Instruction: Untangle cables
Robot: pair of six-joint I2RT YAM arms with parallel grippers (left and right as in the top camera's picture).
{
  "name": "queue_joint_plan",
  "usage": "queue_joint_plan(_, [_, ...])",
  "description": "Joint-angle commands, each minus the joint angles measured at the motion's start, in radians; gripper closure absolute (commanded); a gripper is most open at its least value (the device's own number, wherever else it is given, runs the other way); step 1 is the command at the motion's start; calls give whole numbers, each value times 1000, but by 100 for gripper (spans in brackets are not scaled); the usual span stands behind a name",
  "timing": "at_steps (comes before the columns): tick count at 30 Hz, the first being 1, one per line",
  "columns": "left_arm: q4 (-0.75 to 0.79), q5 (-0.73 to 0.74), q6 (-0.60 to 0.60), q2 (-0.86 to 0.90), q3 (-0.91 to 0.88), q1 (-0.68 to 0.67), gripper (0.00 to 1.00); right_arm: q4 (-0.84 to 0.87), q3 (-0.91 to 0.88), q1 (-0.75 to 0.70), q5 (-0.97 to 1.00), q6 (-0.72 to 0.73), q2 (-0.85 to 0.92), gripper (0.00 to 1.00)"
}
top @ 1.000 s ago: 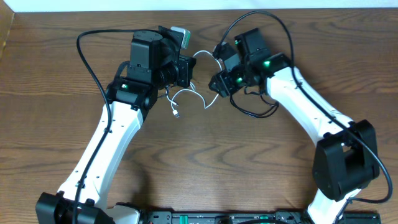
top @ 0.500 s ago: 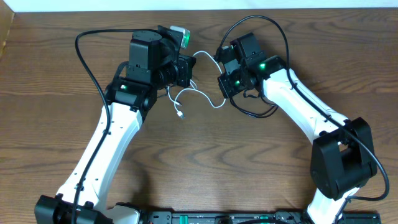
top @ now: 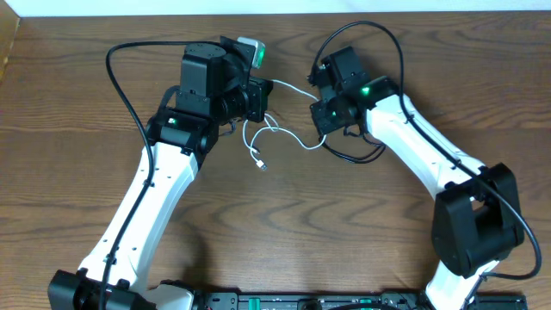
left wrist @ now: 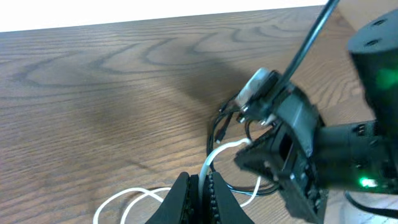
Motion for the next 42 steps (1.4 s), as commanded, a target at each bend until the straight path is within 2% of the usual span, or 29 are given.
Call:
queue_joint_plan(1, [-3,9,-12,-19,-2,2,84,-5,-3,-27,86,34,-95,99])
queue_joint_plan(3, [-13,9,-12,-19,-2,2,70,-5,-1,-45,87,34,-141,99])
queue_joint_plan(10, [-33,9,-12,-19,-2,2,68,-6,0,-140,87,35,-312,99])
queue_joint_plan(12, [-38,9,-12,-19,-2,2,64,-11,0,-177,87,35,-358,99])
queue_joint_plan(23, [-64,5,-12,-19,-2,2,64,-39,0,-400,87,45,-591,99])
queue_joint_plan(27, [-68,5,-12,-19,-2,2,64,-69,0,-477,167,46,-658,99])
queue_joint_plan(36, [-86,-25,-16,-19,-2,2,64,-106,7,-728,379,46,-668,99])
queue_joint_plan(42, [-95,-24,-17,-19,-2,2,64,-148,146,-937,500,-12,-663,99])
